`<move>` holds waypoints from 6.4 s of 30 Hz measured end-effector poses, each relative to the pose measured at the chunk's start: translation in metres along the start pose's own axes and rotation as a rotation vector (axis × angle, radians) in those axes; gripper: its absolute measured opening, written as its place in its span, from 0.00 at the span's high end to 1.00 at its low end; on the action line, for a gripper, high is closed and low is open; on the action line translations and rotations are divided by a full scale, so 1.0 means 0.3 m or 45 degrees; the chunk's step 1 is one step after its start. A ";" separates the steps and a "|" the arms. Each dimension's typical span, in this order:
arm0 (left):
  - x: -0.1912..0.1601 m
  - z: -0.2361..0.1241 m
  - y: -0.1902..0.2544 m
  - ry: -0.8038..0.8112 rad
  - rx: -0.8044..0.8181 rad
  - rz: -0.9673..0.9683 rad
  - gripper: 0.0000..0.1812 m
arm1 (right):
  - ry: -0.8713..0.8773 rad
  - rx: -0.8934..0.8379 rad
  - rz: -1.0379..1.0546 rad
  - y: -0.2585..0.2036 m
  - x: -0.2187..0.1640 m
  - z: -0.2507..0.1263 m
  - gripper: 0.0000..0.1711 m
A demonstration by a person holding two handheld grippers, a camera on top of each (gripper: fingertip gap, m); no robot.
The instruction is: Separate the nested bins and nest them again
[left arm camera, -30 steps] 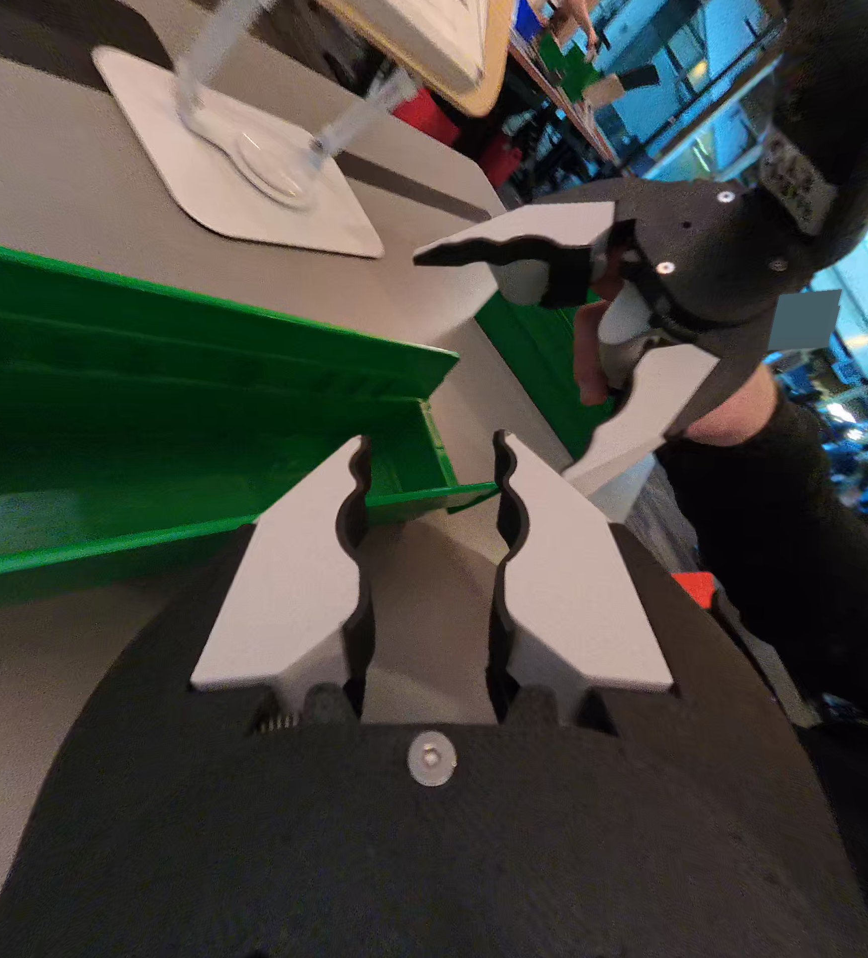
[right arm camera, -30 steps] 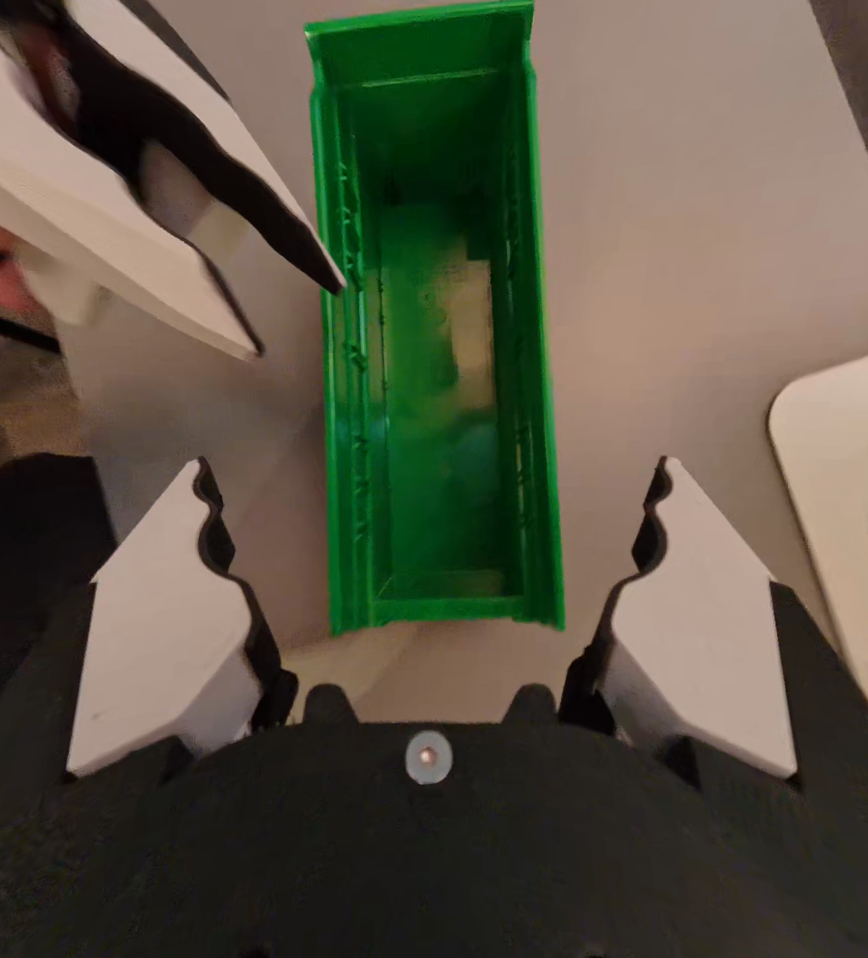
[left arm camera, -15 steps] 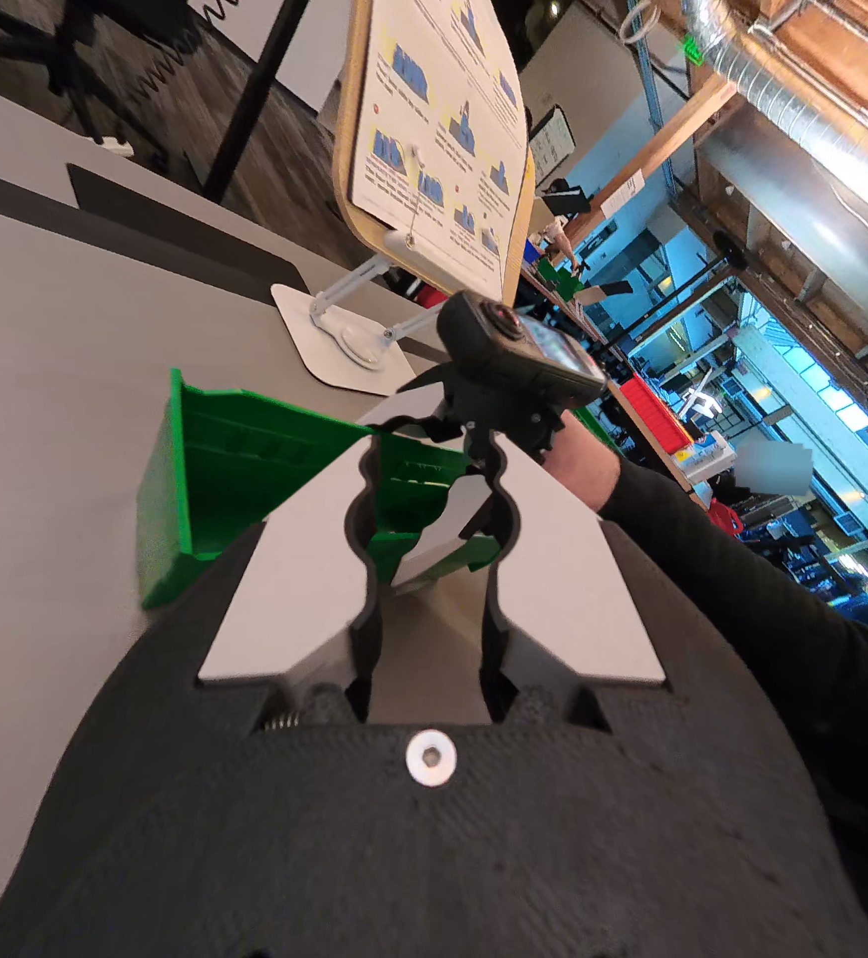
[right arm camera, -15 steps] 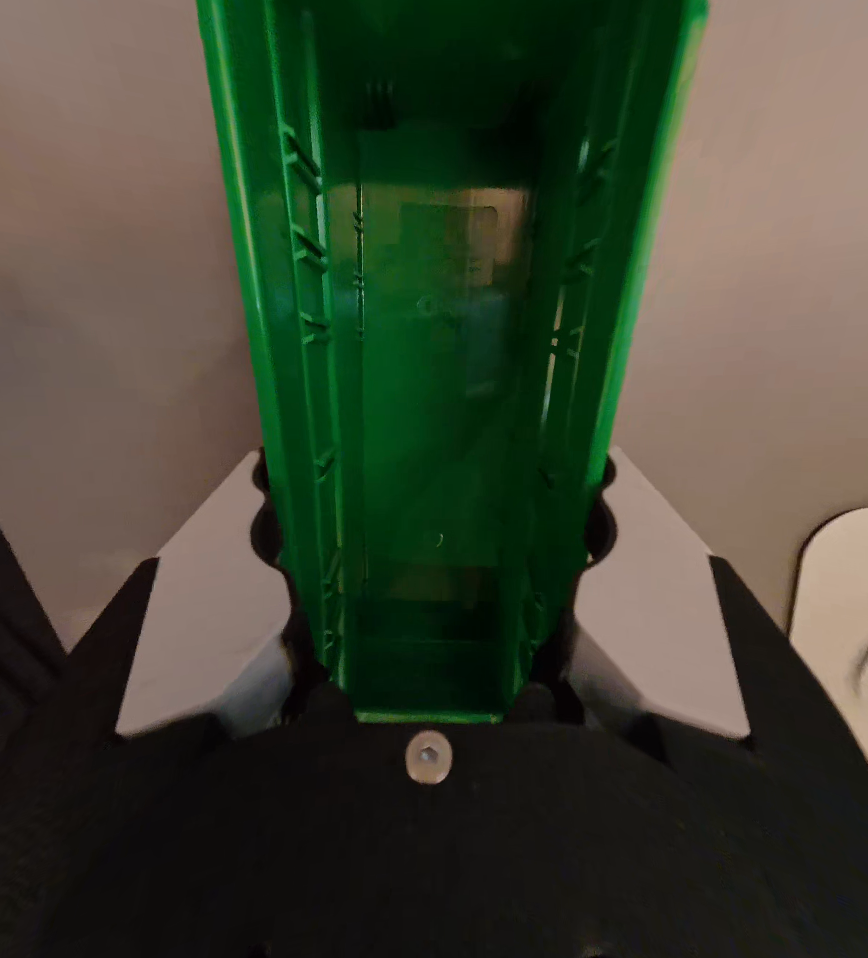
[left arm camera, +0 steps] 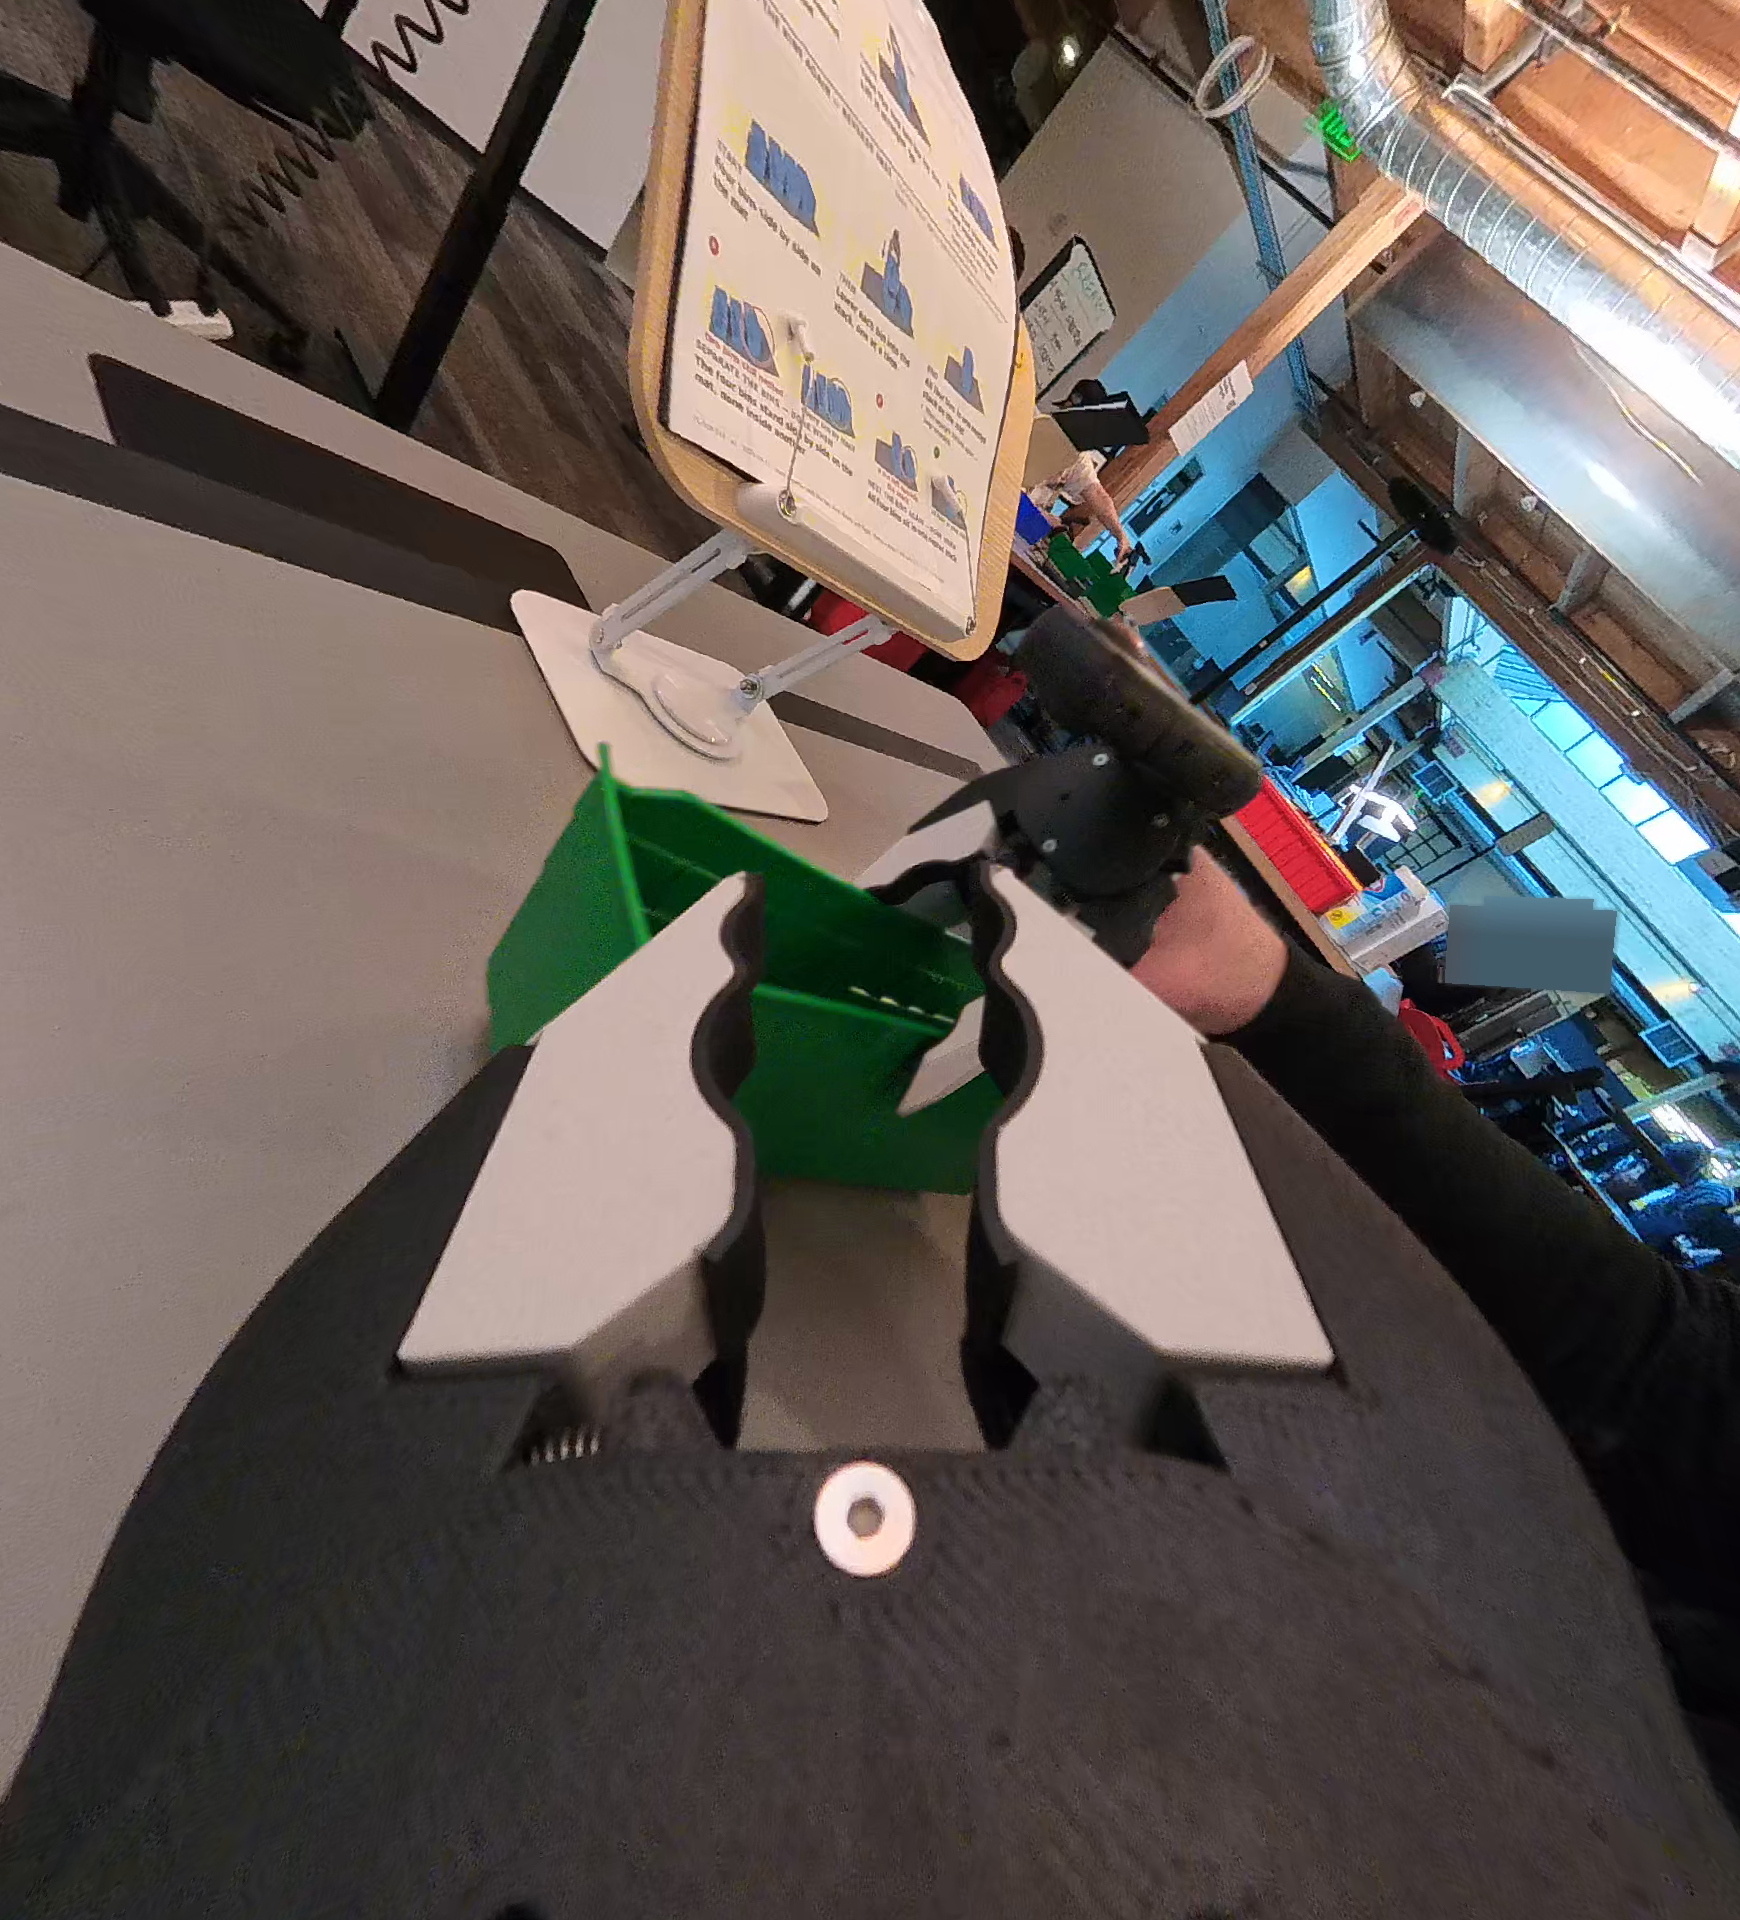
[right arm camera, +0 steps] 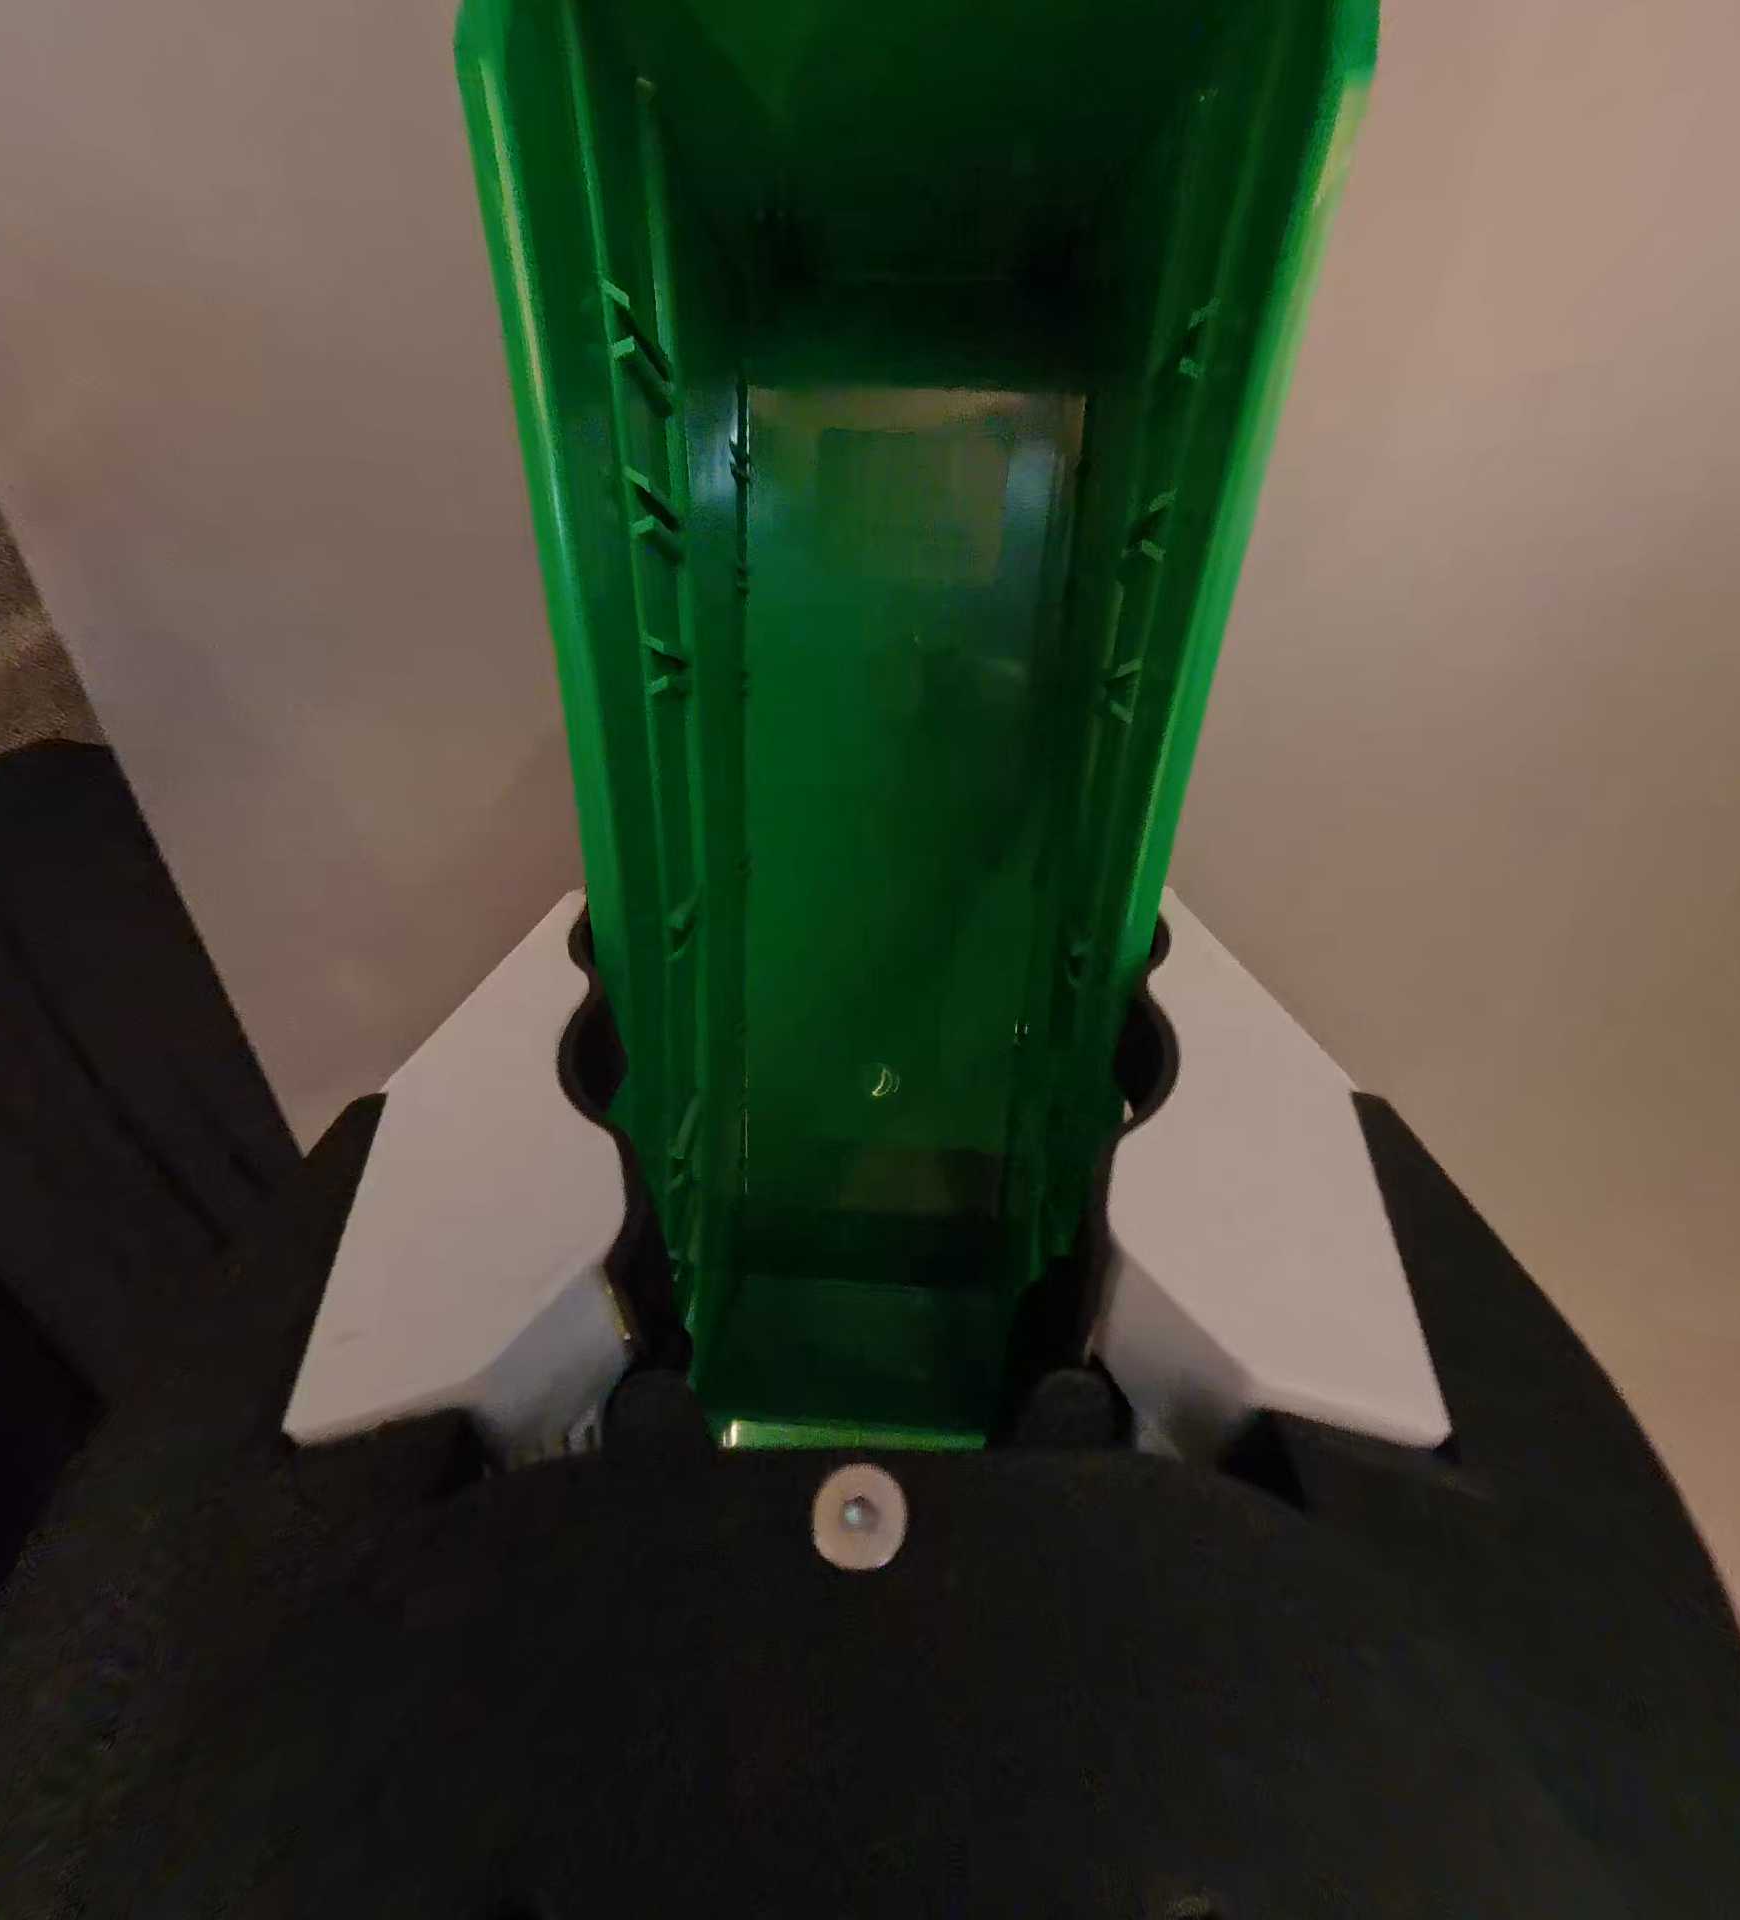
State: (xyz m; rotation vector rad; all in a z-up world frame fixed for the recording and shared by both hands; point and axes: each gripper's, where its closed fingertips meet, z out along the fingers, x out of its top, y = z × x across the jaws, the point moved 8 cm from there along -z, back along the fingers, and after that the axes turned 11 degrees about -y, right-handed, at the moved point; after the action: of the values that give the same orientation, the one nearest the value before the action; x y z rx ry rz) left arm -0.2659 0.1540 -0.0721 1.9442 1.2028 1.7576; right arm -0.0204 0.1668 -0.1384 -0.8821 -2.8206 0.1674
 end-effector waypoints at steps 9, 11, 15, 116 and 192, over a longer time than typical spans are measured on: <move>-0.019 0.042 0.010 -0.040 -0.035 0.007 0.79 | 0.161 -0.039 0.314 0.084 -0.306 -0.326 0.44; -0.022 0.049 0.012 -0.045 -0.038 0.011 0.79 | 0.216 -0.054 0.408 0.108 -0.409 -0.437 0.43; -0.027 0.067 0.026 -0.060 -0.059 0.041 0.77 | 0.289 -0.162 0.627 0.153 -0.664 -0.651 0.43; -0.332 0.520 0.067 -0.843 0.854 0.842 0.27 | 0.062 -0.460 1.008 0.270 -1.202 -0.597 0.48; -0.451 0.588 0.173 -1.068 0.299 0.247 0.78 | 0.605 0.634 0.590 -0.224 -0.529 -0.117 0.39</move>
State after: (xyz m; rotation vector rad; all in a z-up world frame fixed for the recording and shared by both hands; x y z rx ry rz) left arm -0.0742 0.0836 -0.1737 2.5890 0.9382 0.6865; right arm 0.0778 0.0226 -0.1152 -1.2273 -1.9769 0.6001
